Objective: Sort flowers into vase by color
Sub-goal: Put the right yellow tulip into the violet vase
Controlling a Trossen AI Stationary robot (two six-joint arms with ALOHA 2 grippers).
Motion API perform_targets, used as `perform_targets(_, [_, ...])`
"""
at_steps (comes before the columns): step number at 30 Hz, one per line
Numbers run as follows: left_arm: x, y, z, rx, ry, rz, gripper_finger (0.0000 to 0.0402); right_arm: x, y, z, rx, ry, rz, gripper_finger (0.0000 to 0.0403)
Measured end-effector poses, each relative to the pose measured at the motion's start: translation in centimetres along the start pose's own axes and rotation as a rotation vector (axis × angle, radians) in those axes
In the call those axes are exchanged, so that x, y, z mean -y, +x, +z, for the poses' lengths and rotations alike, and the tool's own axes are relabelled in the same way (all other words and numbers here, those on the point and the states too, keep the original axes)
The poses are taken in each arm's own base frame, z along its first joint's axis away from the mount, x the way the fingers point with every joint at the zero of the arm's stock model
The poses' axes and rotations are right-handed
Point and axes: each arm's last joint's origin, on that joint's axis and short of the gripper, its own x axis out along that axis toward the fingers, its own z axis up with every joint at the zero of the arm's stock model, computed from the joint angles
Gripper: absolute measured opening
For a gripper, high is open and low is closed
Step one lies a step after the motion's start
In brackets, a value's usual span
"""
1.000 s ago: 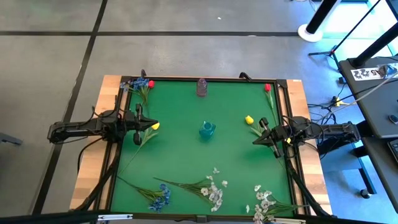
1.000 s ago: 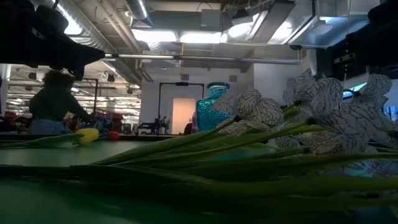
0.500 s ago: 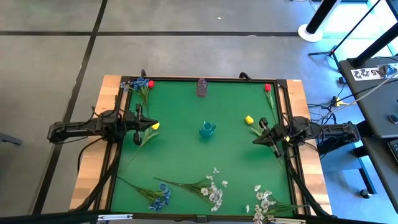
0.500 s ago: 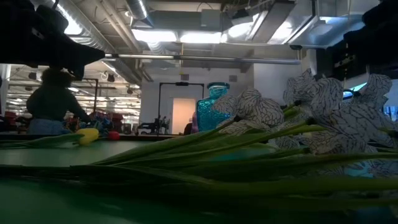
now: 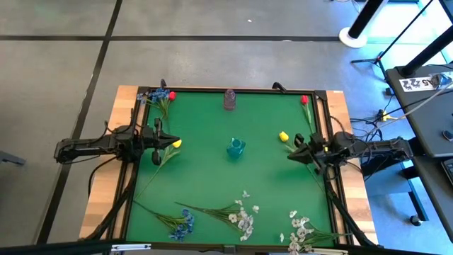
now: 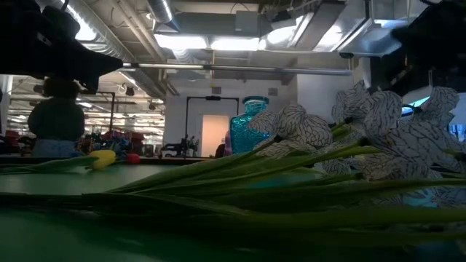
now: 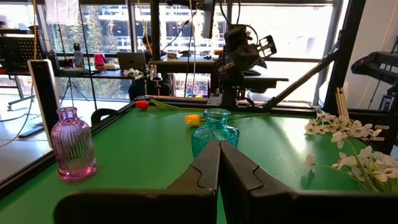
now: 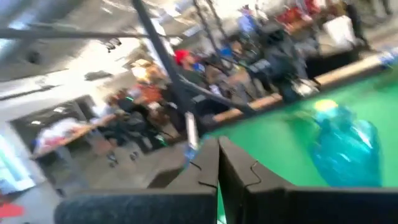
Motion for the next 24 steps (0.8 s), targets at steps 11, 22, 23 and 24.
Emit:
perform_targets(11, [0.0, 0.0, 0.0, 0.000, 0.000, 0.000, 0.0000, 1.1, 3.0, 0.2, -0.241, -0.109, -0.253, 0.0015])
perform_targets(22, [0.0, 0.0, 0.0, -0.001, 0.000, 0.000, 0.0000, 0.4, 6.2, 4.3, -0.859, -0.033, -0.796, 0.0162])
perform_targets(23, [0.0, 0.0, 0.0, 0.000, 0.000, 0.000, 0.0000, 0.5, 6.2, 4.4, -0.903, -0.019, -0.857, 0.0171])
perform_targets(24, [0.0, 0.0, 0.0, 0.000, 0.000, 0.000, 0.0000, 0.7, 6.2, 4.2, -0.942, -0.003, -0.915, 0.0178])
